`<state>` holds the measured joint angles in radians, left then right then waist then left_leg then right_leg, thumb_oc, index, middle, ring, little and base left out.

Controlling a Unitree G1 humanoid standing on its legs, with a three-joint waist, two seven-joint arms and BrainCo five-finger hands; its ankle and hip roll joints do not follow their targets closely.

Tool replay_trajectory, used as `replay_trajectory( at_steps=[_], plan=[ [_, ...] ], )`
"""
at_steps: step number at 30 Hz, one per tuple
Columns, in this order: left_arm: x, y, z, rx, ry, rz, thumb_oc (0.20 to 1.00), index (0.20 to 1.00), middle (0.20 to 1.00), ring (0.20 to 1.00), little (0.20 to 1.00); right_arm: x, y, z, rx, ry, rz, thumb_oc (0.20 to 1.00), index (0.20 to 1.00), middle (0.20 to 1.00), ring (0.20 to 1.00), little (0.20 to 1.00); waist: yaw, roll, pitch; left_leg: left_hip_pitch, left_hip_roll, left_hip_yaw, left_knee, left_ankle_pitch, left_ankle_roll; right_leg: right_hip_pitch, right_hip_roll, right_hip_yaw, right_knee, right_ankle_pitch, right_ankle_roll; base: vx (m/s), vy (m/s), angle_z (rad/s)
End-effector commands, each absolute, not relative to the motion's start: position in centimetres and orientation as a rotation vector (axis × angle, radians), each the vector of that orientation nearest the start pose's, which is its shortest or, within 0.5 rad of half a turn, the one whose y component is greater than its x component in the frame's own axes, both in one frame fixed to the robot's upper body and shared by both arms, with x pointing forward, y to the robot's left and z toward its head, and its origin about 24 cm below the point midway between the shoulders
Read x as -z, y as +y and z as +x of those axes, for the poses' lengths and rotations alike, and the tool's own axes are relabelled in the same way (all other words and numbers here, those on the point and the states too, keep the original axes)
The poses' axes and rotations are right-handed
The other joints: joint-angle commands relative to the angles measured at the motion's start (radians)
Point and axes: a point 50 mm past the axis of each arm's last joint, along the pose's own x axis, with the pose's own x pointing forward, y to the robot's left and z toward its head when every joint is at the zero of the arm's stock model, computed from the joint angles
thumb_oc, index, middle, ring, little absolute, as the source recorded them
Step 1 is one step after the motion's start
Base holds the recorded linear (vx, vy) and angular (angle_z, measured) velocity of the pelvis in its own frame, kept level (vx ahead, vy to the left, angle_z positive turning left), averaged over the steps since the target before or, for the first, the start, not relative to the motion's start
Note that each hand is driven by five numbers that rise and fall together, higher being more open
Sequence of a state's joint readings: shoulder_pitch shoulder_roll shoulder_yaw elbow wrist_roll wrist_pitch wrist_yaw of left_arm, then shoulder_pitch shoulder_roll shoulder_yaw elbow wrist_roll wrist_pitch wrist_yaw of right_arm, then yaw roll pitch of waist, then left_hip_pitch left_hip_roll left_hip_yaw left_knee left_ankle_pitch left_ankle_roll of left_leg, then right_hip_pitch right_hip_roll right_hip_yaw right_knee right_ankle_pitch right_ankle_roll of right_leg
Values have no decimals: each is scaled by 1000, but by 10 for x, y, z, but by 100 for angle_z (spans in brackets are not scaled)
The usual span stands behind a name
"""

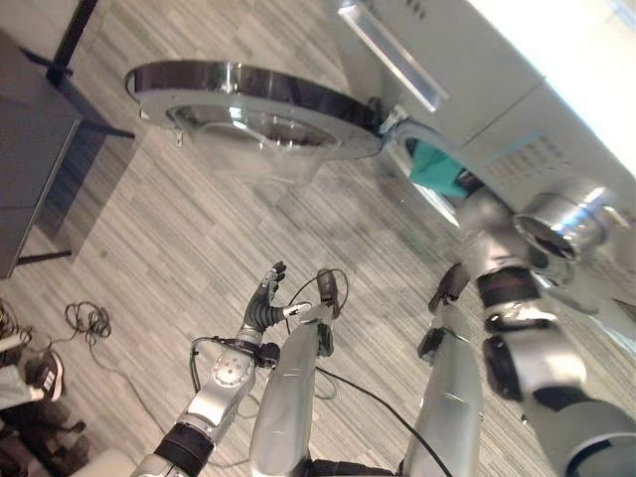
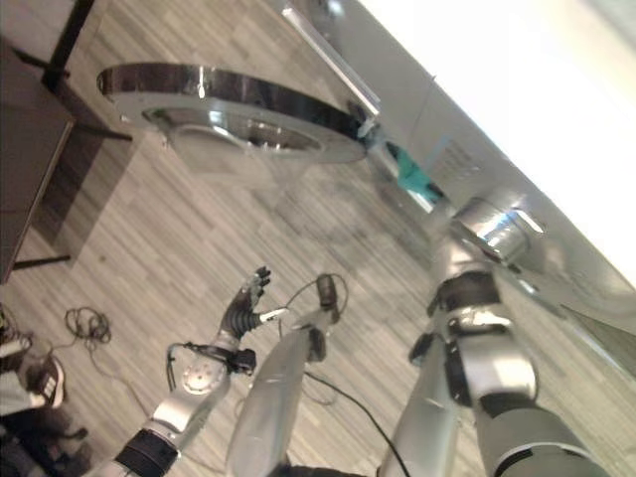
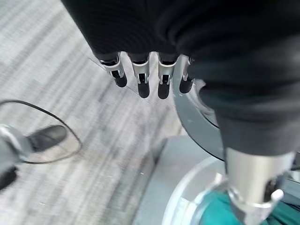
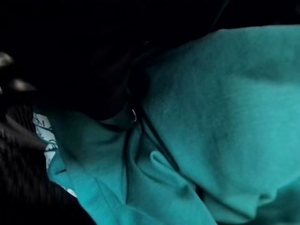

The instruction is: Grab the laundry basket,head to the washer,open it,put in the laundry and shut it.

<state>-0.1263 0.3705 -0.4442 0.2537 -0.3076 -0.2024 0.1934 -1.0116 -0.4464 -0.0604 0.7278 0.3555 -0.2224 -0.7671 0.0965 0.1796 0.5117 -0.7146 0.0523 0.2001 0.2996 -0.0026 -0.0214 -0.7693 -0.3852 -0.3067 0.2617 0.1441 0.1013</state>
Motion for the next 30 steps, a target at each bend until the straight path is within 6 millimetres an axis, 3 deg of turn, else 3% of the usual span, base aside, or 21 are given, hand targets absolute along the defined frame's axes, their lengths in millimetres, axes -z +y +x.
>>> replay_trajectory(
  at_steps=[1,2,4,5,7,8,9,10,11,13,19,23,30],
  plan=[
    [-23,147,251,172,-10,117,1000,1000,1000,1000,1000,-303,-300,354,1021,-680,164,200,200,200,200,200,0,52,-23,-25,24,18,35,-116,-27,8,1,135,89,-155,70,14,-75,8],
    [-26,149,251,165,-24,127,1000,1000,1000,1000,1000,-319,-336,340,1203,-635,67,200,200,200,200,200,11,68,-27,-46,24,12,35,-111,-31,-19,-4,133,114,-168,72,6,-67,7],
    [-30,153,251,157,-37,131,1000,1000,1000,1000,1000,-335,-371,322,1330,-568,-64,200,200,200,200,200,24,77,-32,-67,23,5,34,-103,-36,-48,-10,133,139,-178,74,10,-38,14],
    [-31,151,252,160,-41,124,1000,1000,1000,1000,1000,-340,-372,321,1331,-572,-69,200,200,200,200,200,25,83,-33,-71,22,5,35,-103,-37,-55,-11,134,143,-180,74,8,-31,24],
    [-38,153,251,161,-74,120,1000,1000,1000,1000,1000,-363,-396,299,1417,-552,-242,200,200,200,200,200,41,89,-44,-94,22,3,36,-95,-44,-85,-18,131,169,-188,77,-1,-43,35],
    [-40,157,248,155,-76,104,1000,1000,1000,1000,1000,-393,-401,286,1380,-540,-547,200,200,200,200,200,53,77,-60,-117,26,-1,37,-88,-52,-117,-19,133,192,-196,78,6,-40,31],
    [-40,154,248,155,-80,88,1000,1000,1000,1000,1000,-401,-399,285,1372,-551,-558,200,200,200,200,200,49,88,-62,-124,26,1,39,-89,-52,-127,-19,136,196,-197,78,13,-36,25],
    [-39,157,248,147,-74,89,1000,1000,1000,1000,1000,-403,-398,288,1303,-528,-618,200,200,200,200,200,48,75,-62,-130,32,0,41,-86,-54,-135,-16,133,204,-198,77,18,-33,23],
    [-40,157,249,154,-73,86,1000,1000,1000,1000,1000,-405,-401,289,1249,-483,-661,1000,1000,1000,1000,1000,41,72,-63,-140,36,1,42,-85,-56,-153,-13,135,214,-204,74,20,-49,22],
    [-40,155,249,166,-67,82,1000,1000,1000,1000,1000,-407,-397,292,1204,-473,-693,1000,1000,1000,1000,1000,23,57,-64,-149,43,1,43,-86,-57,-164,-7,133,222,-205,72,28,-50,8],
    [-36,153,247,169,-51,64,1000,1000,1000,1000,1000,-369,-384,315,1119,-523,-575,1000,1000,1000,1000,1000,-8,43,-53,-140,44,-12,27,-82,-51,-151,12,115,217,-214,64,14,-40,1],
    [-37,156,248,160,-57,74,1000,1000,1000,1000,1000,-355,-375,324,1079,-536,-533,1000,1000,1000,1000,1000,-13,38,-47,-127,40,-15,16,-80,-50,-142,18,114,212,-213,62,-5,-5,-3],
    [-40,159,254,121,-77,82,1000,1000,1000,1000,1000,-342,-340,340,999,-638,-508,1000,1000,1000,1000,1000,-19,29,-35,-97,36,-11,-6,-73,-49,-113,26,102,181,-204,61,-11,-4,-2]
  ],
)
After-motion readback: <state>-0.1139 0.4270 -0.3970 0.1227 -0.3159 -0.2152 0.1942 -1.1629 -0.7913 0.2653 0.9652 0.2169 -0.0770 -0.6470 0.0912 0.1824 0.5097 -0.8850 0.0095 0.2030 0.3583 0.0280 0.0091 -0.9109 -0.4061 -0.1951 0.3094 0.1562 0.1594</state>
